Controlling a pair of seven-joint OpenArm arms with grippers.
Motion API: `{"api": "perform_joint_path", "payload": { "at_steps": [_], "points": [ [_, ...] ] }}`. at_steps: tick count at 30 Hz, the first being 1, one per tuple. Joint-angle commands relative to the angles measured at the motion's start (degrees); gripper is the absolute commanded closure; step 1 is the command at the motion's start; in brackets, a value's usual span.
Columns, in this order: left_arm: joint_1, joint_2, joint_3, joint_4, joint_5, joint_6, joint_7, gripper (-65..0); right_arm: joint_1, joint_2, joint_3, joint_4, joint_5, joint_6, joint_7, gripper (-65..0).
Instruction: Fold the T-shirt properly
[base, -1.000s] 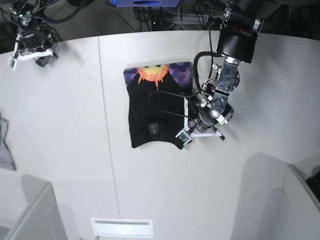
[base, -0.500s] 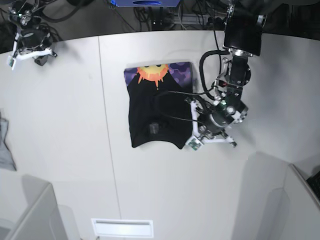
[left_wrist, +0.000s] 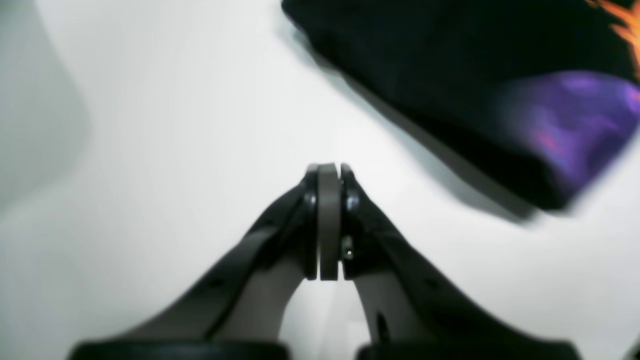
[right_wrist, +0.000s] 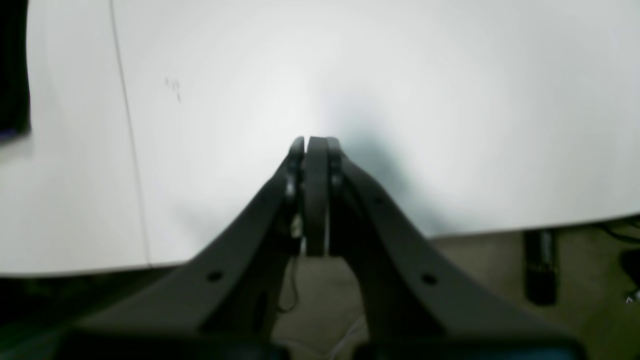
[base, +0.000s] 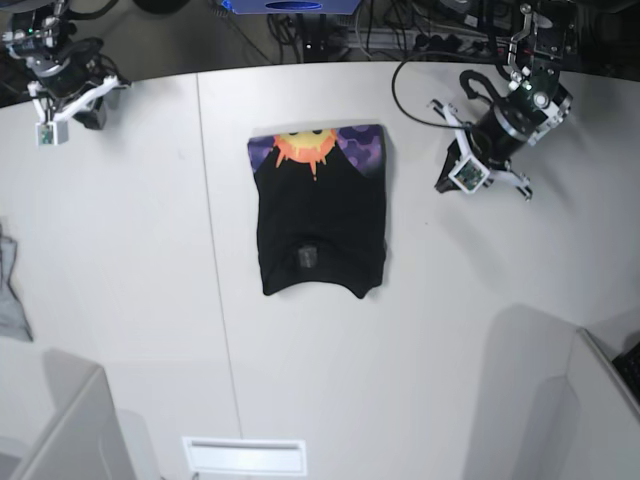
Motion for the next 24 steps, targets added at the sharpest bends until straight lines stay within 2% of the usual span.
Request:
{"api": "perform_joint_path", "payload": {
  "at_steps": [1,4,7,11,14,20,24],
  "points": [
    [2.1,-0.5,-2.0,1.1,-2.0,-0.1,-3.5,0.0,-1.2,1.3,-0.3,1.0,0.6,0.1,1.8,0.0],
    [8.3,-0.2,-5.3,0.8,-3.4,-0.1,-9.0,0.0,-3.2,3.6,-2.4,1.0,0.1,0.1,2.2,0.0],
    [14.0,-0.2,-6.5,0.5,-3.4,-0.1,-14.5,0.0,-4.4,5.3,-6.8,1.0,-6.6,0.1,2.2,0.0],
    [20.6,-0.1,-7.2,0.5,-3.4,-0.1,-20.0,0.0,-6.1,3.7,-12.8,1.0,-20.8,0.0,2.1,0.0],
    [25.6,0.0,-7.0,0.5,-3.4,-0.1,-21.7,0.0,-7.9,1.4,-14.7,1.0,-28.2,0.0,2.1,0.0],
    [32.6,0.0,-7.2,-5.2,-3.4,-0.1,-22.0,0.0,-13.8,0.5,-14.8,1.0,-29.1,0.0,2.1,0.0],
    [36.5,2.9,-7.1,-10.2,-3.4,-0.1,-24.2,0.0,-17.9,0.3,-14.9,0.5,-29.1,0.0,2.1,0.0]
  ]
}}
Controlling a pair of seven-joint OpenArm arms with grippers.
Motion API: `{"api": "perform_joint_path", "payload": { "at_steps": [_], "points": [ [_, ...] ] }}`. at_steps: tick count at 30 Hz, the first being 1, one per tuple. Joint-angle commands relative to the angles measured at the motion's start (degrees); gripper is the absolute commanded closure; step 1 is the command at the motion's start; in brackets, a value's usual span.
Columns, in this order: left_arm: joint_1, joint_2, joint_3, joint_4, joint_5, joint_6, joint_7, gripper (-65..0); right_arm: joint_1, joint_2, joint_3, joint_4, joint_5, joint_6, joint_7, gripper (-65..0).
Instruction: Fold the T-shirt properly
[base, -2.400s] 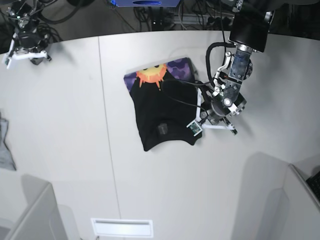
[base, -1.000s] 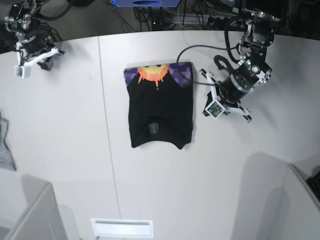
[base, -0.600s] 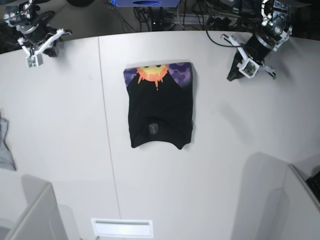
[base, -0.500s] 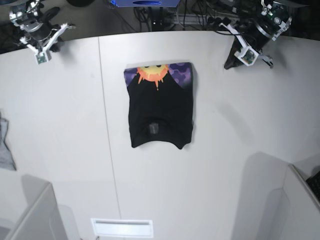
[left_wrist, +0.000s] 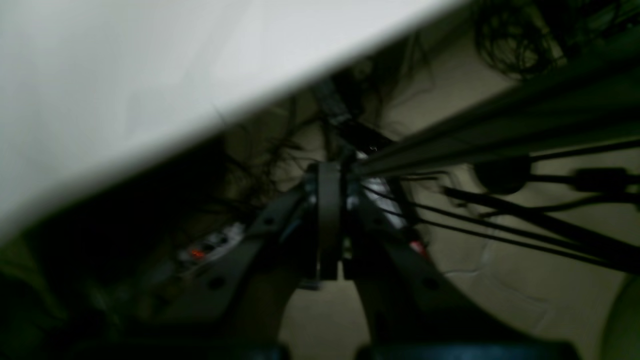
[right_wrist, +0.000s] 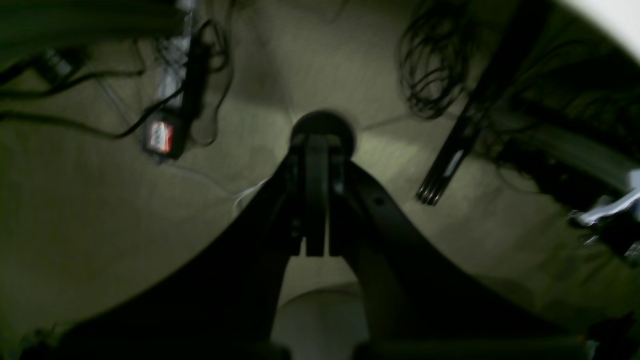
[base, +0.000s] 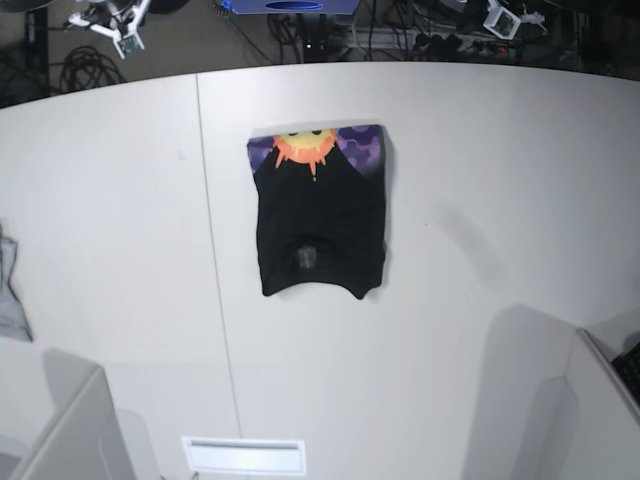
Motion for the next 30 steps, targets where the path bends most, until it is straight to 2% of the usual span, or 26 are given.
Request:
{"api": "perform_joint_path", "payload": {
  "at_steps": [1,5,10,13,16,22,25,30],
  "points": [
    [2.1,0.5,0.0,-0.9,-0.6,-0.5,-2.4,0.0,-1.3,0.7,0.3,0.2,-0.1,-0.2,0.5,0.0],
    [3.3,2.7,0.5,-10.4,-0.6,-0.5,-8.1,0.0,-1.1,1.1,-3.5,-6.4,-0.1,-0.2,-0.6,0.0],
    [-1.3,6.0,0.5,-26.1,-0.1,-0.5,-14.7,0.0,5.3,1.7,-10.6,-20.0,-0.1,-0.2,-0.8,0.0],
    [-4.5,7.5,0.5,-32.9,5.5,-0.3,-17.1,0.0,10.5,2.4,-15.4,-29.6,-0.1,-0.2,-0.7,0.0],
    [-8.2,9.9,-0.2,-39.9,11.1,-0.1,-17.3,0.0,16.0,2.2,-18.3,-39.8,-0.1,-0.2,-0.2,0.0],
    [-17.3,13.0,0.3,-54.7,15.5,-0.1,-17.2,0.0,25.8,0.5,-26.5,-57.9,-0.1,-0.2,7.8,0.0],
    [-21.6,14.0,0.4,-61.0,16.6,-0.1,-17.3,0.0,30.3,-1.6,-28.4,-68.1,-0.1,-0.2,12.8,0.0],
    [-30.7,13.9,0.5,-73.6,21.1,0.0,-17.3,0.0,37.5,-4.8,-28.6,-88.2,-0.1,-0.2,28.1,0.0]
  ]
}}
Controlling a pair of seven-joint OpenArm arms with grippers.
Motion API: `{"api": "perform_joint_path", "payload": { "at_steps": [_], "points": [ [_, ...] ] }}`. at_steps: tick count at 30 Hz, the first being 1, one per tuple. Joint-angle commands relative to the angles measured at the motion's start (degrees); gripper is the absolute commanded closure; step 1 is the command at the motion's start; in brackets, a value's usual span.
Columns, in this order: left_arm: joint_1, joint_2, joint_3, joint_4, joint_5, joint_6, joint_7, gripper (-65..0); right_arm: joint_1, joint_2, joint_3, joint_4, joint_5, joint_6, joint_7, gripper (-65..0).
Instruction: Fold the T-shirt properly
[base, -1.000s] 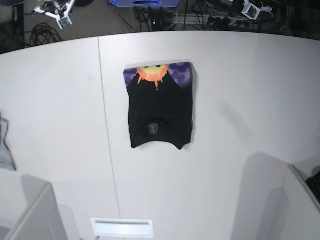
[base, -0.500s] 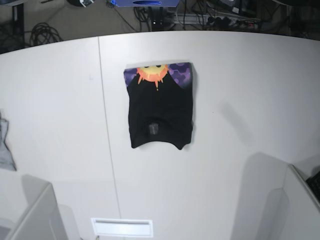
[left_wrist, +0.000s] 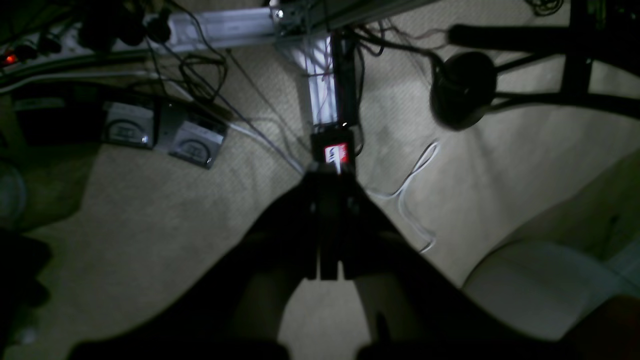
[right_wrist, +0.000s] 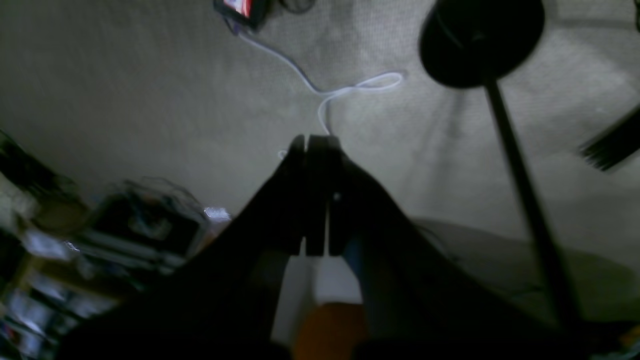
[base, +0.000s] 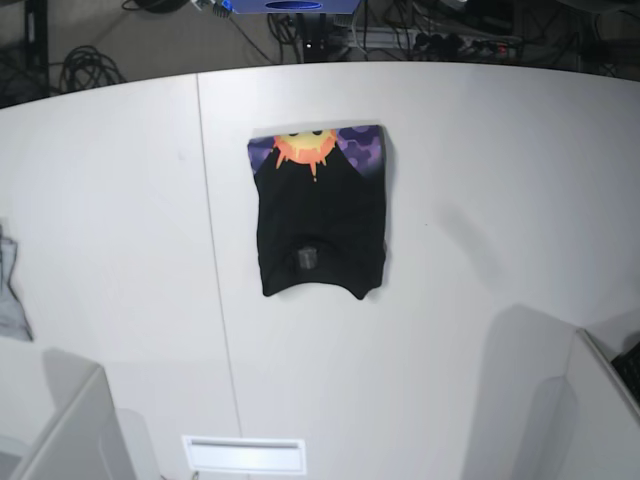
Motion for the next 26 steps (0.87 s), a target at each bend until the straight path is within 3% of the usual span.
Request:
{"api": "perform_joint_path", "payload": {
  "at_steps": [1,4,6,14,20,22,26],
  "points": [
    [-1.0,-0.4,-0.1,-3.1,0.6,-0.2,-0.3,0.0,0.3,0.0,0.1,-3.1,0.0,0.1,2.5,0.0],
    [-7.5,-0.7,-0.1,-13.2,1.5,-0.2,-0.3,0.0,2.6,-1.0,-0.1,-11.4,0.0,-0.3,12.8,0.0],
    [-10.5,-0.7,0.0,-17.2,1.5,-0.2,-0.3,0.0,3.9,-2.0,0.0,-13.8,0.0,-0.4,16.7,0.0],
    [-13.5,-0.7,-0.5,-18.1,1.0,0.2,-0.3,0.0,5.6,-4.2,0.4,-14.2,0.1,-0.4,17.4,0.0],
    [-14.2,-0.5,-0.5,-18.1,1.0,12.4,-0.3,0.0,5.8,-4.7,8.2,-14.2,0.1,-0.4,17.4,0.0],
    [-15.0,-0.5,-0.2,-18.1,1.3,14.4,-0.3,0.0,6.1,-4.6,9.8,-14.2,0.1,-0.4,17.4,0.0],
    [-15.7,-0.5,-0.1,-18.2,1.5,14.5,-0.3,0.0,6.2,-3.5,9.9,-14.2,0.1,-0.4,17.4,0.0]
  ]
}}
